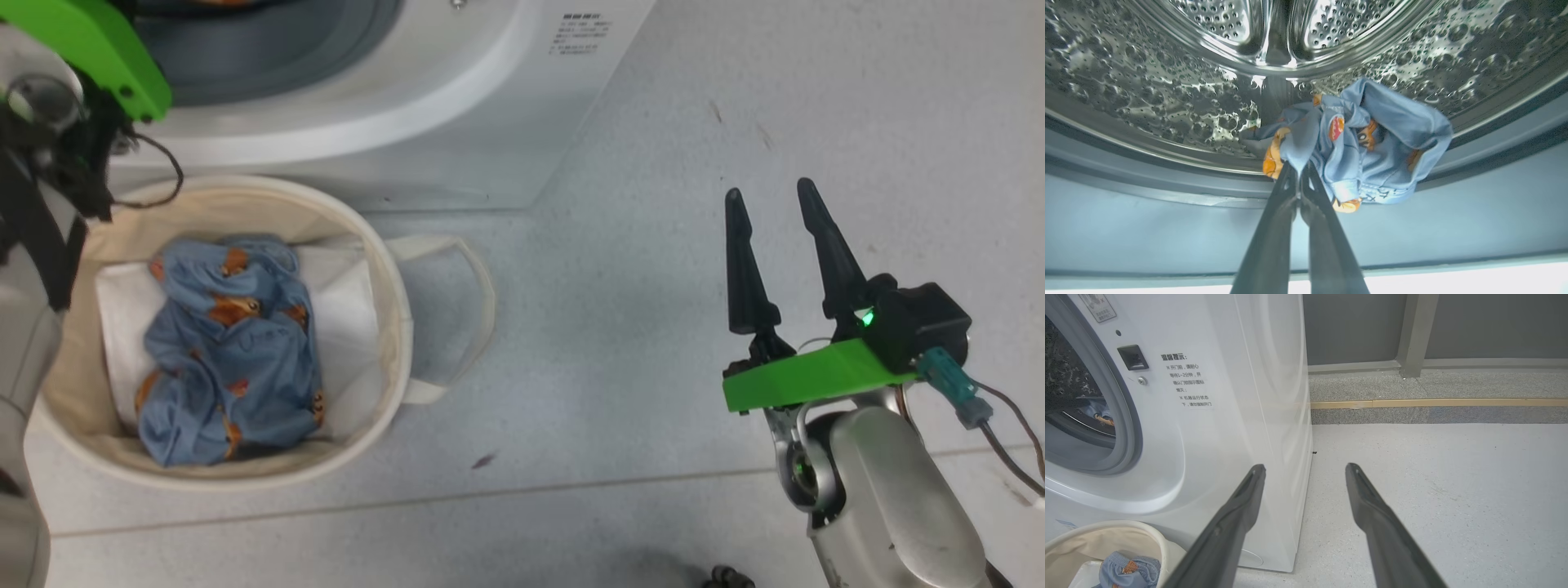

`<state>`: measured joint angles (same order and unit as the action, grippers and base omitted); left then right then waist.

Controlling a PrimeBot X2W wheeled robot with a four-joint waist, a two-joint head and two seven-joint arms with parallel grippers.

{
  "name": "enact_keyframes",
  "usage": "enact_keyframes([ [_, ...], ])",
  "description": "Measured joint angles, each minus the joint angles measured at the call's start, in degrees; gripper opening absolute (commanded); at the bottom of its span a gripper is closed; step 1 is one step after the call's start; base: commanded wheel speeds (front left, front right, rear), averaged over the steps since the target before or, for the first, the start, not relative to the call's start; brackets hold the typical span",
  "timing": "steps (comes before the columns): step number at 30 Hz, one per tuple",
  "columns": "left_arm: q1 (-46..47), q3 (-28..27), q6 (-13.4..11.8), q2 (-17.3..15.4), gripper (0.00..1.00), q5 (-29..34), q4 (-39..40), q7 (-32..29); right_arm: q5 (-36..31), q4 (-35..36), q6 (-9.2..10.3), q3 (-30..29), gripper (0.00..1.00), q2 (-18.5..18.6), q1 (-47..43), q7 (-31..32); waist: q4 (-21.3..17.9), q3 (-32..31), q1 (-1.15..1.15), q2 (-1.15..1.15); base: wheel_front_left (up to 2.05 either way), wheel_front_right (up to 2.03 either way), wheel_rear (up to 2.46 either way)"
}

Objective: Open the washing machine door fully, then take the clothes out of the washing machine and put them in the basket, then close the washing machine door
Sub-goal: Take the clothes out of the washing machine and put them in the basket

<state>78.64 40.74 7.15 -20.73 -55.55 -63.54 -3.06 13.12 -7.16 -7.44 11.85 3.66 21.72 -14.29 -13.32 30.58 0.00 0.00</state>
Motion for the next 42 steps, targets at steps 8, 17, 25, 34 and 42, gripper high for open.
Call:
enact_keyframes([
  [8, -9.27, 2.68, 0.01, -2.54, 0.00, -4.49, 5.98, 10.98, 1.13, -2.04, 0.00, 0.18, 1.00, 0.67, -2.68, 0.00, 1.09, -6.17, 0.00, 0.00, 0.00, 0.00, 0.00],
  [17, -21.76, 2.92, 0.01, -5.98, 0.00, -6.76, 15.69, 17.29, 2.94, -4.13, 0.00, 0.12, 1.00, 2.00, -6.70, 0.00, 3.54, -13.87, 0.00, 0.00, 0.00, 0.00, 0.00],
  [25, -37.03, -6.61, -2.34, -8.43, 0.00, 1.07, 32.18, 17.30, 4.57, -5.19, 0.00, 0.71, 1.00, 2.27, -8.39, 0.00, 6.86, -19.52, 0.00, 0.00, 0.00, 0.00, 0.00],
  [34, -57.09, -13.26, -9.46, -10.94, 0.00, 5.05, 49.77, 17.31, 5.22, -6.15, 0.00, 1.25, 1.00, 2.54, -11.06, 0.00, 9.74, -22.98, -0.01, 0.00, 0.00, 0.00, 0.00],
  [42, -69.53, -13.45, -16.39, -14.75, 0.00, 4.72, 61.17, 14.50, 5.47, -6.17, 0.00, 2.23, 1.00, 3.36, -11.09, 0.00, 10.16, -23.91, -0.01, 0.00, 0.00, 0.00, 0.00],
])
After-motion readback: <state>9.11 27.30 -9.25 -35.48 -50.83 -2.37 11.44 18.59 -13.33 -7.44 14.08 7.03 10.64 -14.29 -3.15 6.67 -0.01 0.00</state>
